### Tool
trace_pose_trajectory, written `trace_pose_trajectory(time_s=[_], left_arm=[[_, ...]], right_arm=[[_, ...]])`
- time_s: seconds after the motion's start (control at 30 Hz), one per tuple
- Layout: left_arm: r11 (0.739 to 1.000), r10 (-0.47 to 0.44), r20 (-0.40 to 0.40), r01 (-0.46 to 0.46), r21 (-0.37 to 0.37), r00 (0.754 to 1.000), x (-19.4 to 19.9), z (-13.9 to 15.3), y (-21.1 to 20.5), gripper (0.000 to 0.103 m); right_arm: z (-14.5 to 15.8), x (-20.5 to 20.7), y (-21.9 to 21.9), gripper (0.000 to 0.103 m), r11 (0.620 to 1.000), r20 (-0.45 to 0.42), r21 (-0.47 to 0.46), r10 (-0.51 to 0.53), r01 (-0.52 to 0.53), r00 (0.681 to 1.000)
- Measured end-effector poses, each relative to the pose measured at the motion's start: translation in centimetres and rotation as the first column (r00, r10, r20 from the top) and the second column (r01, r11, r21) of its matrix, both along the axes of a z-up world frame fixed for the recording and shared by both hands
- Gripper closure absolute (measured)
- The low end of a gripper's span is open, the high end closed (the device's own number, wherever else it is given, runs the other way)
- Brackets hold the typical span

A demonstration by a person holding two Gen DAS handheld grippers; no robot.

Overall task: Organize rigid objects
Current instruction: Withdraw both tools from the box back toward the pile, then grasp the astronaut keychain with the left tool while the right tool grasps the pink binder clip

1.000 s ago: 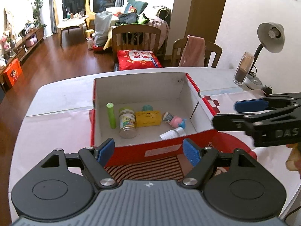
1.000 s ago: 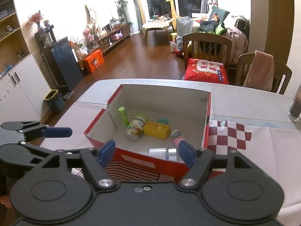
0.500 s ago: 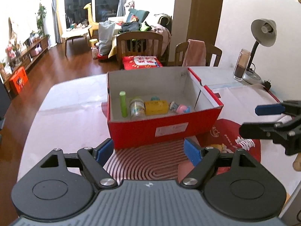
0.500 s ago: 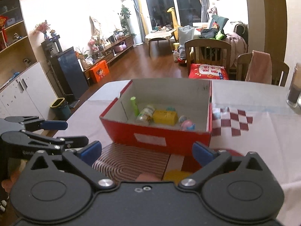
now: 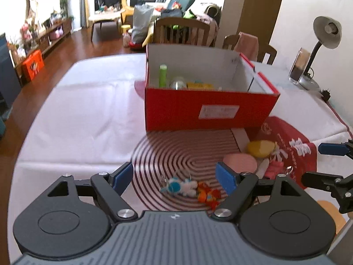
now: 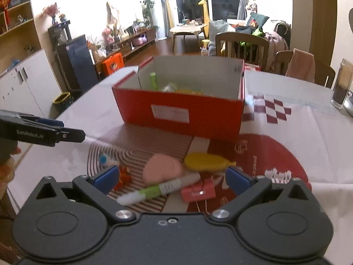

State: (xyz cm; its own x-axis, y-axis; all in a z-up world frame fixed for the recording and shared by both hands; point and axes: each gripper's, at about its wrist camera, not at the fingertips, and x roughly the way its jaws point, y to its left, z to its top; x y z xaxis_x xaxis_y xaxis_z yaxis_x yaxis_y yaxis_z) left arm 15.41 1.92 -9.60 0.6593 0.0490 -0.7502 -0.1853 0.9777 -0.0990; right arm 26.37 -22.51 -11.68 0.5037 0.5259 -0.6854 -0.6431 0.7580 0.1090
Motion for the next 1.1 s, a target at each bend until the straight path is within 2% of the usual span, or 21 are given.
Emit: trace_pose_trajectory(time_s=[0.4,0.5,0.83,1.1], left_arm=[[0.999,0.005,-0.09,-0.002,0.033,0.996,0.0,-4.8,-0.5,0.021],[1.0,0.004,-0.1,-0.002,0.018,0.995,0.4,-5.6,-0.4,0.021],[0.999,0.018,-0.143,-0.011,0.05,0.99,2.6,-7.8,-0.8,0.021],[0.999,0.031,-0.157,-0.026,0.03,0.987,3.9,-8.5,-0.8,0.021]], right_arm=[[-3.9,1.0,-0.4,0.005,0.993,-0.033,-0.114,0.014,-0.017,0.999],[-4.7,1.4,-0.3,0.011,0.991,-0.04,-0.131,0.017,-0.022,0.999],[-6.4,3.8,-0.4,0.019,0.988,-0.072,-0.151,0.012,-0.022,0.997],[-7.3,4.7,-0.1,0.025,0.986,-0.081,-0.16,0.032,-0.045,0.996]])
